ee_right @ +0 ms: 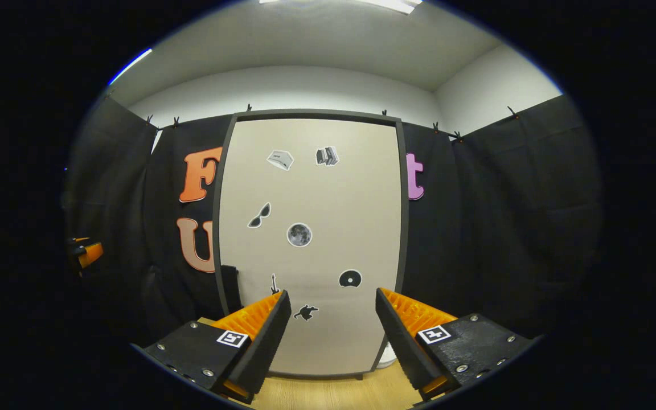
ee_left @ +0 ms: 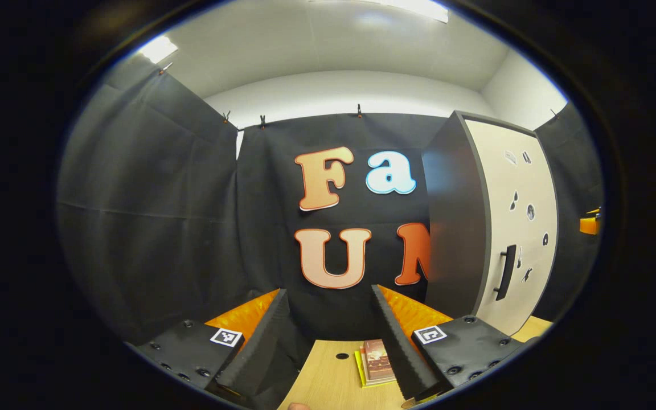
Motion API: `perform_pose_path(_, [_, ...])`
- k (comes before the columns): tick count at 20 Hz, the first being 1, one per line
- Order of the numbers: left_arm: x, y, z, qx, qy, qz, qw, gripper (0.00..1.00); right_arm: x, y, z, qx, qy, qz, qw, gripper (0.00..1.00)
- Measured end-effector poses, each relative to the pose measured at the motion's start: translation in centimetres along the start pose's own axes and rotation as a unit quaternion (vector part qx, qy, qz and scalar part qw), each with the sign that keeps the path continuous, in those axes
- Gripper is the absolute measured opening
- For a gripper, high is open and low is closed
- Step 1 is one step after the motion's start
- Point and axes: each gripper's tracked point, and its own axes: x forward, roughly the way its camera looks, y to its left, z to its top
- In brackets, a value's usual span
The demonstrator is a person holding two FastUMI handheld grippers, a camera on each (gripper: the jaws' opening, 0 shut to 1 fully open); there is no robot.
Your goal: Open the cabinet door with the right hand, grasp the bottle in the cabinet with the left hand and place it on the coaster, then close the cabinet door with the right hand.
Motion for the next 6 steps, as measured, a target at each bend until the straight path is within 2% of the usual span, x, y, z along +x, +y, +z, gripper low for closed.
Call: perform_pose_path(6, [-1.1,0.3,1.6,-0.008,-0.007,-0.001,1.000,0.94,-1.3,-0.1,1.2,0.001,-0.006,0.002,1.000,0.93])
